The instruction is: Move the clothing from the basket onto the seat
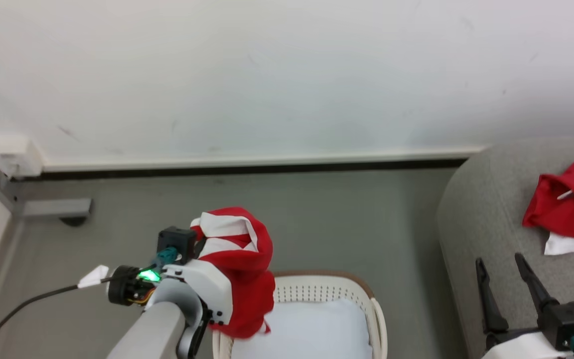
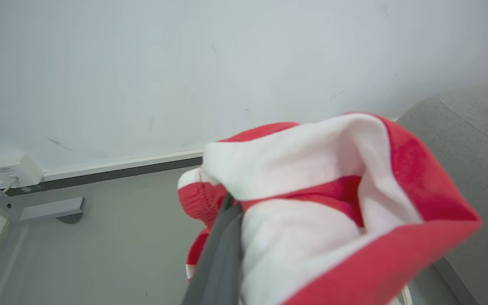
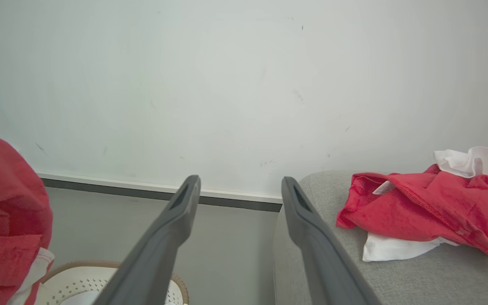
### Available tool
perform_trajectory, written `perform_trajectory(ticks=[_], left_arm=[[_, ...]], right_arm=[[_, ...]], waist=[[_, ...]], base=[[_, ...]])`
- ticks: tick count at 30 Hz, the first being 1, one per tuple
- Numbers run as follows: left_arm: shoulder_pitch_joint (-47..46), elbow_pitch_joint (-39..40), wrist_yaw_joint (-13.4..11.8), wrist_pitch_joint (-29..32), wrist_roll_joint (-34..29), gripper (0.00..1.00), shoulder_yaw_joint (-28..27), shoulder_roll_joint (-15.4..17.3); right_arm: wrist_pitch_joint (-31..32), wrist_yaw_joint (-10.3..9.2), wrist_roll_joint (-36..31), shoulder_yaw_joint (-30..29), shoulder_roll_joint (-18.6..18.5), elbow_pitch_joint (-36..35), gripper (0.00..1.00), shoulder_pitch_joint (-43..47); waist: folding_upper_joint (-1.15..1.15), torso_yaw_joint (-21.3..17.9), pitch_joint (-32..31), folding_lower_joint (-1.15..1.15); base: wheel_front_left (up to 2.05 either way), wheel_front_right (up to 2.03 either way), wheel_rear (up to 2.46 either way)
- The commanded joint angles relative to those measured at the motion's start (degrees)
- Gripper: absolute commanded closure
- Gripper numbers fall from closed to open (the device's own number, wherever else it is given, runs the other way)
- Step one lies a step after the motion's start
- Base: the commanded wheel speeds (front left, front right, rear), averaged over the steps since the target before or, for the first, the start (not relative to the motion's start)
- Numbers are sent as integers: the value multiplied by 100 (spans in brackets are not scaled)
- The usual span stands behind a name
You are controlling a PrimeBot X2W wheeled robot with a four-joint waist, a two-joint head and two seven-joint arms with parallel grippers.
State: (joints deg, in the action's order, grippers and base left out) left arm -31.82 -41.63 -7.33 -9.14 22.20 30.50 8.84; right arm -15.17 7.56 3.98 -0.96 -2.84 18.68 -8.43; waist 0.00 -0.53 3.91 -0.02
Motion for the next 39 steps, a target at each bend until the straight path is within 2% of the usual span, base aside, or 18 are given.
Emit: perform_trajectory(ticks=[1,12,19,27,39], left_arm=[[143,184,-50,52,21,100,-14,102],[904,2387,-485,825,171,100,-175,725],[1218,3390,-738,1250,200,100,-257,1023],[1384,3949,-897,1443,187,100,-280,1163],[1406,4288,-1010,1536,142,100,-244,1223]], right_arm=[[4,-15,54,-6,-10,34,0,146],[4,-15,166,115,-8,-49,0,580],[4,-15,162,159,-9,-151,0,776],[4,-15,119,195,-9,-210,0,816],[4,-15,30,187,-9,-285,0,803]], waist=[[0,73,-318,2],[0,76,-842,2],[0,49,-963,2],[0,-5,-962,2],[0,-26,-894,2]], base=[[0,0,0],[0,0,0],[0,0,0],[0,0,0],[0,0,0]])
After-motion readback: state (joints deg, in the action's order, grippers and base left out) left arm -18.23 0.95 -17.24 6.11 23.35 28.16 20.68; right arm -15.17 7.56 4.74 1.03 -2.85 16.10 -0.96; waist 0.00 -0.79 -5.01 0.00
